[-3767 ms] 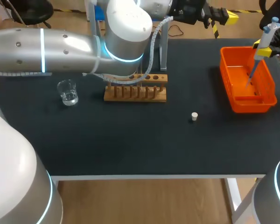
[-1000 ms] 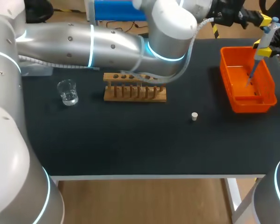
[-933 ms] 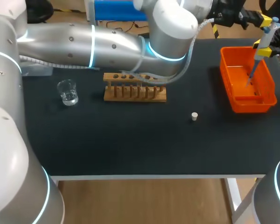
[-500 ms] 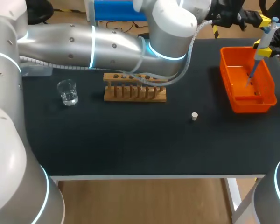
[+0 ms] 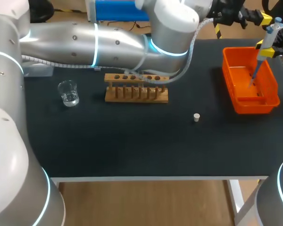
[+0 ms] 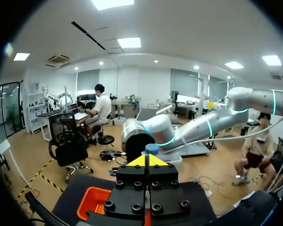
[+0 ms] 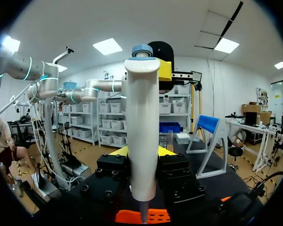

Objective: Invert the test tube, pick up the pipette, mount the tip to pipette, aspirate from beaker and dispense into the tube, eject the tip, return the pipette, and cap with the stopper.

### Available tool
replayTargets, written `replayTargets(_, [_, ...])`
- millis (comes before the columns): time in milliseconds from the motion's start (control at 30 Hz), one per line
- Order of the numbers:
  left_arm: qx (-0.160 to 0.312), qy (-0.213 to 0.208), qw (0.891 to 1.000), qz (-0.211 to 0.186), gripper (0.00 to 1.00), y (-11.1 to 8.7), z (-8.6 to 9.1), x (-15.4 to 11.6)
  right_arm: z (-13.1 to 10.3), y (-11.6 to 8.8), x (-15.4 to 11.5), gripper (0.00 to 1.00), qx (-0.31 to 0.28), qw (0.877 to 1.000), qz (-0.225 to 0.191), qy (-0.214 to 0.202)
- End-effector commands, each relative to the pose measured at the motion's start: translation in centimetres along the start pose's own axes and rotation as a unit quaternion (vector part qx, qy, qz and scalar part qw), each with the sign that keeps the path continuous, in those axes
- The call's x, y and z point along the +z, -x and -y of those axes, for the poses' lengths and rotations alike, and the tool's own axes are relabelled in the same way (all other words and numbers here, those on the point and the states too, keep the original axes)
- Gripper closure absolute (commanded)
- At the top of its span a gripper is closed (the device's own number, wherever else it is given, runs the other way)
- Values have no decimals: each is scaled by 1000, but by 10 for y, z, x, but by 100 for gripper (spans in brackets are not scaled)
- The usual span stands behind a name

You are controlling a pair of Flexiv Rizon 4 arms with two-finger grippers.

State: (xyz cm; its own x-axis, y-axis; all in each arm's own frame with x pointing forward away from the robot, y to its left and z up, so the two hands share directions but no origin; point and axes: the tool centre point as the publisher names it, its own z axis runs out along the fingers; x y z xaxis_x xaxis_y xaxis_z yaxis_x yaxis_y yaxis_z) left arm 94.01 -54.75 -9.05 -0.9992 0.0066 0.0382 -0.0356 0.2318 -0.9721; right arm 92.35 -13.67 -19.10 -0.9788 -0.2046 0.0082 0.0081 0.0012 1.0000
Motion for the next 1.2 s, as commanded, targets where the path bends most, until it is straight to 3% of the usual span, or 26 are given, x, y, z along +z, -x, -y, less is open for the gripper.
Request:
replayTargets(33, [0, -5, 1000, -4, 100, 4, -3, 6, 0, 1, -1, 100, 0, 1000, -2, -1])
replayTargets(567, [-16, -10, 1000, -5, 100, -4, -20, 4, 0, 1, -1, 100, 0, 1000, -2, -1])
replayTargets(933, [-7, -10, 1000, 10, 100, -2, -4, -6, 0, 1, -1, 100, 0, 1000, -2, -1])
replayTargets(1200, [-11, -8, 1000, 6, 100, -5, -3, 0, 0, 1, -1, 100, 0, 1000, -2, -1])
